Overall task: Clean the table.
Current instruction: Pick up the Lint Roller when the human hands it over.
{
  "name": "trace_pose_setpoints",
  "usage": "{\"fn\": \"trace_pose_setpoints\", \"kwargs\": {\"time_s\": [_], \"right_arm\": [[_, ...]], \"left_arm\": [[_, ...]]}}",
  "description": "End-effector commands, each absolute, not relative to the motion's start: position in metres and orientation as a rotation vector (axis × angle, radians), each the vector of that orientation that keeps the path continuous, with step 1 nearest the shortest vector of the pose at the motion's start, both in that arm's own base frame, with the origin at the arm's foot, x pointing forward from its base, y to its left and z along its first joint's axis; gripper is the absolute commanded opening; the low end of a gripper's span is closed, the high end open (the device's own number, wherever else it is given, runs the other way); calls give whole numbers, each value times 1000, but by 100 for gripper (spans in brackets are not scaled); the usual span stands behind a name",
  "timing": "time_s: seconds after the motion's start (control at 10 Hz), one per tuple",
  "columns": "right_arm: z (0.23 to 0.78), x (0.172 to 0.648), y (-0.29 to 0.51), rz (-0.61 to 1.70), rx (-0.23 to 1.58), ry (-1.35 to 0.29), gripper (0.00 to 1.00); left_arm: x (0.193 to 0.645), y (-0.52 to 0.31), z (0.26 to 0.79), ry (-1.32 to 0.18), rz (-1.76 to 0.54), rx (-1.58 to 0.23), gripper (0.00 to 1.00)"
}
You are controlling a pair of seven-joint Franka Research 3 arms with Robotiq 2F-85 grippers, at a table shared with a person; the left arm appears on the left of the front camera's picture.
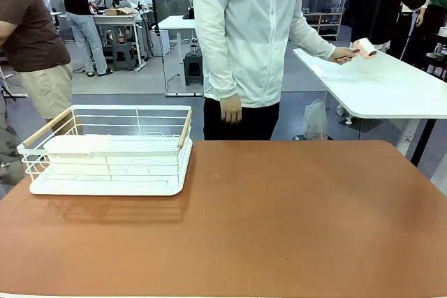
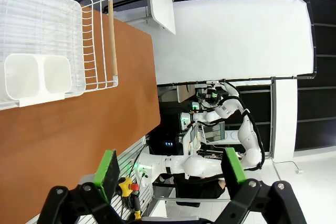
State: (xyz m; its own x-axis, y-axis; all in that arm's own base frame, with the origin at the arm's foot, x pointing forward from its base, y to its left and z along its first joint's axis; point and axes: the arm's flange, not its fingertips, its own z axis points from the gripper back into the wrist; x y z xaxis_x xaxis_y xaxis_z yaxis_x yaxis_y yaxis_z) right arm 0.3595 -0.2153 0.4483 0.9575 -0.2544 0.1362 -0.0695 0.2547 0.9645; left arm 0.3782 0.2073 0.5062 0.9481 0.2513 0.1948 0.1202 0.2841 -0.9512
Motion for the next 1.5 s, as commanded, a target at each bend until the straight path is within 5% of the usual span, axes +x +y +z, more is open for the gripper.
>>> {"fn": "trace_pose_setpoints", "kwargs": {"time_s": [0.0, 1.4], "right_arm": [[449, 359, -215, -126, 1315, -292, 100], [449, 359, -215, -126, 1315, -292, 100]], "left_arm": [[377, 209, 507, -339, 90, -1294, 100], [377, 209, 507, -339, 90, -1294, 100]]}}
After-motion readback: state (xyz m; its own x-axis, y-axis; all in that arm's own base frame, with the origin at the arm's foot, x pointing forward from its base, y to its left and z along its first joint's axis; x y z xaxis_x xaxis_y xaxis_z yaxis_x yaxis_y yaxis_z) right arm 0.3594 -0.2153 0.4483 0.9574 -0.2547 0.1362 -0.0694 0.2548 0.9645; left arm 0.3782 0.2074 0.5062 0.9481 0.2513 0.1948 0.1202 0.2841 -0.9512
